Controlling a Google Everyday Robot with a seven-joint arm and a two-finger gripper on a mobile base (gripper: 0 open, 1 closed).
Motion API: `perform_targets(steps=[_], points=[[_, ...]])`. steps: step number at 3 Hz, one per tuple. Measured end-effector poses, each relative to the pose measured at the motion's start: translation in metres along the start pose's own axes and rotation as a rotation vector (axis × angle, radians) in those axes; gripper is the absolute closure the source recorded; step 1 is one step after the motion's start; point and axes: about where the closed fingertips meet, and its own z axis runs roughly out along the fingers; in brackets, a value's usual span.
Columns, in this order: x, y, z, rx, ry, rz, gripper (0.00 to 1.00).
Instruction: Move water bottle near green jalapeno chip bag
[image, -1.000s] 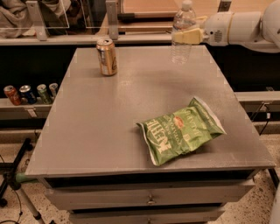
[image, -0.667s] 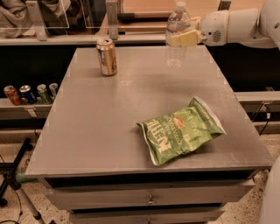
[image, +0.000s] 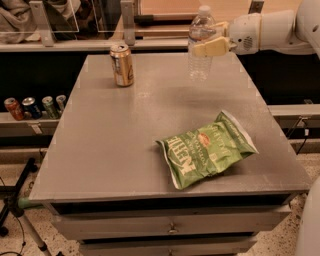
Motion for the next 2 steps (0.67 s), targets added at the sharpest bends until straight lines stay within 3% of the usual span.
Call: perform_targets(steps=[1, 2], points=[[-0.001, 0.005, 0.002, -0.016, 0.008, -0.004, 1.0], [-0.001, 0.026, 0.008, -0.067, 0.044, 0.001, 1.0]])
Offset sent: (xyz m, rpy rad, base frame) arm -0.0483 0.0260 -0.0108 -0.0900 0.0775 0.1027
